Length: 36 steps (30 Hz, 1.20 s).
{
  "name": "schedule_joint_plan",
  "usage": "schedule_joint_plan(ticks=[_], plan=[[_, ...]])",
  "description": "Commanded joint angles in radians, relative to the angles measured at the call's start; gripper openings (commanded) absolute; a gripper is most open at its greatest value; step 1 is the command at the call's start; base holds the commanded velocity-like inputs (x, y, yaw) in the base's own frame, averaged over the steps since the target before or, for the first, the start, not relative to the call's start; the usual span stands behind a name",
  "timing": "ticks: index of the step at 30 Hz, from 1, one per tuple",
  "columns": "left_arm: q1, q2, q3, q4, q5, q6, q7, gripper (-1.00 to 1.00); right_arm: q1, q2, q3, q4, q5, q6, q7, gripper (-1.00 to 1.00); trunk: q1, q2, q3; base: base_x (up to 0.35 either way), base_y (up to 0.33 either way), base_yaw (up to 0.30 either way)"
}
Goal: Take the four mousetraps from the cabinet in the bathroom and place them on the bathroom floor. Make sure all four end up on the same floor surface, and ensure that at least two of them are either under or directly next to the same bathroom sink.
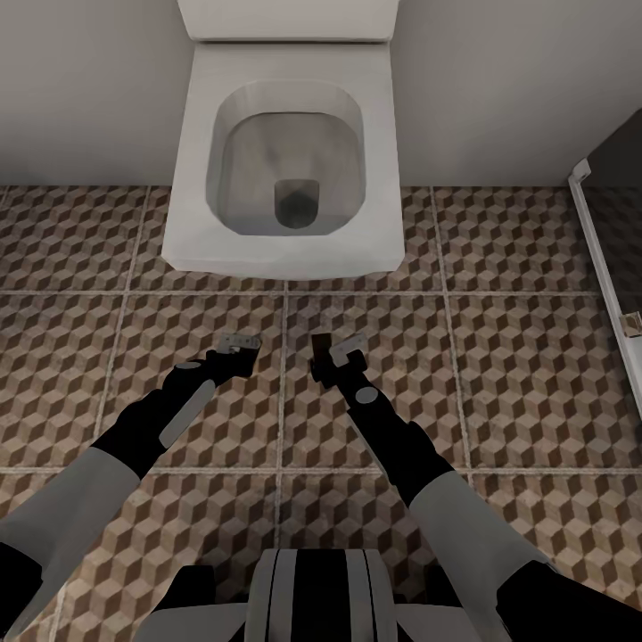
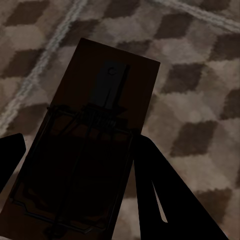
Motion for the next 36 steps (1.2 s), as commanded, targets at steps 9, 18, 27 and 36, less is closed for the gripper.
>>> schedule_joint_plan(ticks=[9,18,27,36], plan=[[-0.001,0.001,-0.004,-0.004,0.010,0.002,0.010,-1.00,0.000,0.000,0.002,-0.001,0.010,0.007,-0.006,-1.00,0.000,0.000,-0.001,0.000,0.000,0.000],[-0.001,0.001,-0.005,-0.004,0.010,0.002,0.011,-1.00,0.000,0.000,0.003,-0.001,0.010,0.005,-0.006,-1.00,0.000,0.000,-0.001,0.000,0.000,0.000],[-0.001,0.001,-0.006,-0.004,0.010,0.003,0.011,-1.00,0.000,0.000,0.004,-0.001,0.010,0.003,-0.006,-1.00,0.000,0.000,-0.001,0.058,0.000,0.000],[-0.001,0.001,-0.005,-0.001,0.010,0.004,0.011,-1.00,0.000,0.000,0.004,-0.001,0.010,0.003,-0.009,-1.00,0.000,0.000,-0.001,0.010,0.000,0.000]])
